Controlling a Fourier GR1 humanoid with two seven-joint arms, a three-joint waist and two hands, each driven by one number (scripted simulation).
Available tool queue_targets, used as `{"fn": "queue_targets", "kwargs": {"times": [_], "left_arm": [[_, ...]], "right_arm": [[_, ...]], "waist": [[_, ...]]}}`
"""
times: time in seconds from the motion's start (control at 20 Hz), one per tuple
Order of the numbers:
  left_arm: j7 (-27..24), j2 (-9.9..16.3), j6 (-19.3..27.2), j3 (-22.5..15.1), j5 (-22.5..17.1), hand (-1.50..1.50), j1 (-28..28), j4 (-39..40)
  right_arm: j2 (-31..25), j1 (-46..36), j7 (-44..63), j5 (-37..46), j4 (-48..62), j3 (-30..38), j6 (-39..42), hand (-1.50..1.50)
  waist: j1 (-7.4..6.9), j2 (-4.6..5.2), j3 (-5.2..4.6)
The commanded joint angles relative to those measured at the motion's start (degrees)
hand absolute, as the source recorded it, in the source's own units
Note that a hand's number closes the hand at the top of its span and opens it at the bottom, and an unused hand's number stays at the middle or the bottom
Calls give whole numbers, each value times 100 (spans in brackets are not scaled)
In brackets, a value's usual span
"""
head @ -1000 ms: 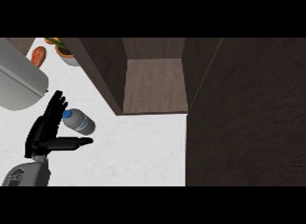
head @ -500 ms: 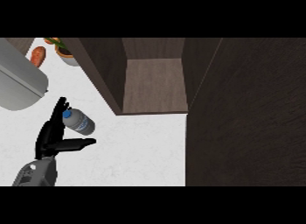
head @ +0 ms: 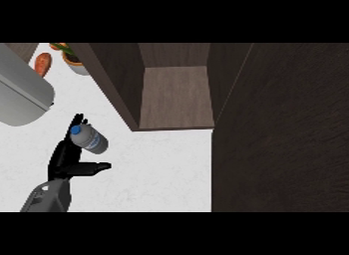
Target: Pick up the bottled water, place it into the cabinet and close the cabinet
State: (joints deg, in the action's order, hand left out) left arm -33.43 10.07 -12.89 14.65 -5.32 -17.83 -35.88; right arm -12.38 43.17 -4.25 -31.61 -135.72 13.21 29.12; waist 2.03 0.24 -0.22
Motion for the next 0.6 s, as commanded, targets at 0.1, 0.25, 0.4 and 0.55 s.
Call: {"fn": "queue_targets", "kwargs": {"times": [0.1, 0.25, 0.4, 0.55], "left_arm": [[-580, -18, -611, 175, -223, 150, -76, 624], [-503, 69, -1006, 423, -526, 150, -438, 936], [-552, -33, -1099, 416, -536, 150, -559, 1144], [-726, -113, -861, 317, -388, 150, -769, 1171]], "right_arm": [[-150, 455, 370, -989, -1199, 403, -229, -150], [-162, 517, 313, -816, -1247, 327, -183, -150], [-195, 437, 350, -852, -1349, 339, -330, -150], [-240, 523, 262, -963, -1191, 528, -218, -150]], "waist": [[-12, -7, -2], [30, -4, -6], [-5, -3, -3], [-35, -15, 6]]}}
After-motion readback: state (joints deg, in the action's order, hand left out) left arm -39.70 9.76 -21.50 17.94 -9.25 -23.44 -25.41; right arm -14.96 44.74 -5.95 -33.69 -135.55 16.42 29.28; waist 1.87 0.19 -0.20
